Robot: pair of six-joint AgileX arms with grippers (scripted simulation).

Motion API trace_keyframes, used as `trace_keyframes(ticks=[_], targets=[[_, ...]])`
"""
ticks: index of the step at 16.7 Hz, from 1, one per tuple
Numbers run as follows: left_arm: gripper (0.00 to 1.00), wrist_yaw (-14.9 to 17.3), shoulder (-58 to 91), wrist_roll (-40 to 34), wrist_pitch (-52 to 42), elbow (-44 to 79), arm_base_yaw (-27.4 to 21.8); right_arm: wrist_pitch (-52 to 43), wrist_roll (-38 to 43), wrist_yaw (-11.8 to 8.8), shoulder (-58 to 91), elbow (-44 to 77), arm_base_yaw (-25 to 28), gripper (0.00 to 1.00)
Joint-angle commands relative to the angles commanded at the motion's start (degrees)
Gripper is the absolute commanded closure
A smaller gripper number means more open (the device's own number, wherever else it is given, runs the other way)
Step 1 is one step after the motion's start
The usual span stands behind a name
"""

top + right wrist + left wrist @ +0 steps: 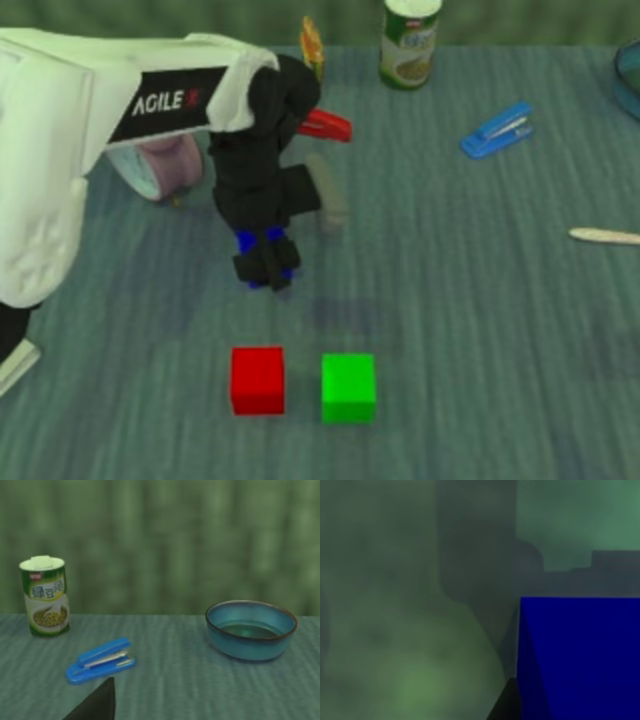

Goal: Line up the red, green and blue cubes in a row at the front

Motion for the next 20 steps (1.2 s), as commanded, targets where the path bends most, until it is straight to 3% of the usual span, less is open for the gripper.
trace_keyframes(ticks=[2,3,12,20], targets=[[0.98,0.0,0.0,0.0,0.0,0.0,0.0,0.0,0.0,0.0,0.0,0.0,0.0,0.00],[1.00,0.0,0.0,0.0,0.0,0.0,0.0,0.0,0.0,0.0,0.0,0.0,0.0,0.00],[1.00,0.1,-0.5,-0.1,-0.4,0.1,0.1,0.0,0.0,0.0,0.0,0.0,0.0,0.00],[1.00,0.1,-4.4,-0.1,-13.3,8.8,1.1,0.0,0.0,0.0,0.0,0.0,0.0,0.00]])
